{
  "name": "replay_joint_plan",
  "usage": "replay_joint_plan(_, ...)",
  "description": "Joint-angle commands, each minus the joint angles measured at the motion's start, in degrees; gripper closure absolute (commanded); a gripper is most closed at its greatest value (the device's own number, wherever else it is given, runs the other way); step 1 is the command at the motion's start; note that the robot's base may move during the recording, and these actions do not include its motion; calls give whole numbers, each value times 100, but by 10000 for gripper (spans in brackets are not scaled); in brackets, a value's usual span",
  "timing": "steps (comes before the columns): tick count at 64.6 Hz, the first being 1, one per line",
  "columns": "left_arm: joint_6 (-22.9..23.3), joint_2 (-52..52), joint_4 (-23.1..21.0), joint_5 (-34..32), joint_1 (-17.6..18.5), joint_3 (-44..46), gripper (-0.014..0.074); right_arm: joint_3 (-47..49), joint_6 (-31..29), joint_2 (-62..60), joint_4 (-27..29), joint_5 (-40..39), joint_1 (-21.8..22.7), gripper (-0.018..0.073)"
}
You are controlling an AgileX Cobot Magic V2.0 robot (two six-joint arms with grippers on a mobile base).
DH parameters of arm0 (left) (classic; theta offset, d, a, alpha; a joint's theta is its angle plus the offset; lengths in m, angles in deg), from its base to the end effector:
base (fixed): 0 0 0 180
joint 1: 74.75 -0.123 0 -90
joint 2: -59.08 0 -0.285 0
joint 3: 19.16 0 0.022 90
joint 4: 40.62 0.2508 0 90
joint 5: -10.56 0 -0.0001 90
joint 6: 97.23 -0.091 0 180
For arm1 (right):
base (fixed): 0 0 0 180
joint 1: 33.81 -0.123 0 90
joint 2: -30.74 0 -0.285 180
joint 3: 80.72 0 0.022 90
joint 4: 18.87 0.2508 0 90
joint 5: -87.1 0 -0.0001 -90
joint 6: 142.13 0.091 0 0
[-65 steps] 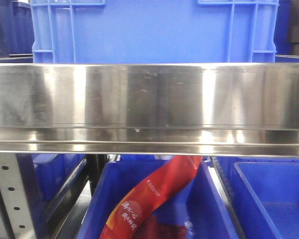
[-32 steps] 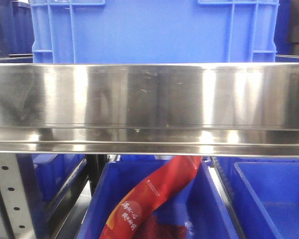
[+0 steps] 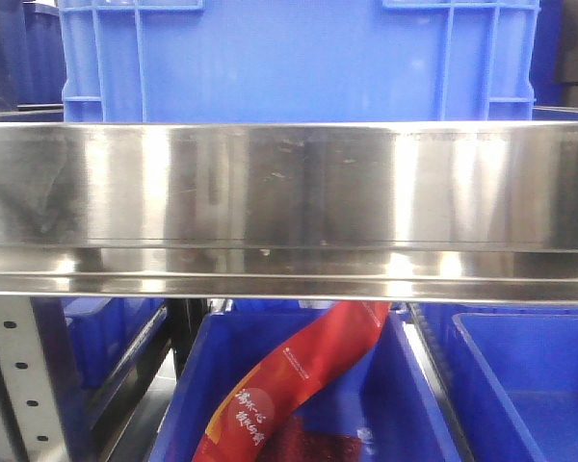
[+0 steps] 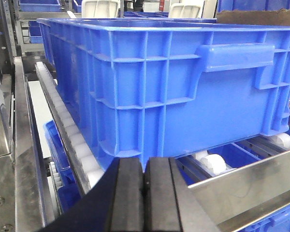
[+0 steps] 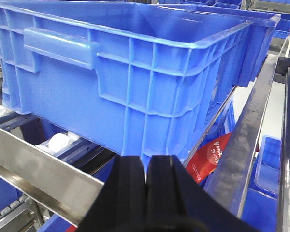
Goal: Grab block from conveyor and place in blue bin
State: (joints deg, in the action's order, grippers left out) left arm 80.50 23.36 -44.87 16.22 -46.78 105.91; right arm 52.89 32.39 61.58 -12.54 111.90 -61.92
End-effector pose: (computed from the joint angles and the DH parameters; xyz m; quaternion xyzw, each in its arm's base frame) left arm 0.0969 -0.0522 0.2985 0.1700 0.7252 -0.1749 0.6439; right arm 0.0721 0.0433 0.3272 -0.2009 0.7501 0.1718 0.6062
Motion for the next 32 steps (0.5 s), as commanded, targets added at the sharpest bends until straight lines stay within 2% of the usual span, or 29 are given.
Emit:
replay_joint_plan(1,38,40,-43,-112,24,-15,707,-22,-19,-32,-23,-171,2,713)
replay_joint_plan(9,38,178,-43,-111,14,-131,707,-22,-19,-32,-23,-171,2,713)
replay_joint_plan(15,38,487,-43,-111,-206,-299,707,-22,-19,-32,-23,-171,2,713)
replay_joint_plan(32,38,1888,-43,-111,-1446,-1184,707,-22,-19,-32,-23,-171,2,713)
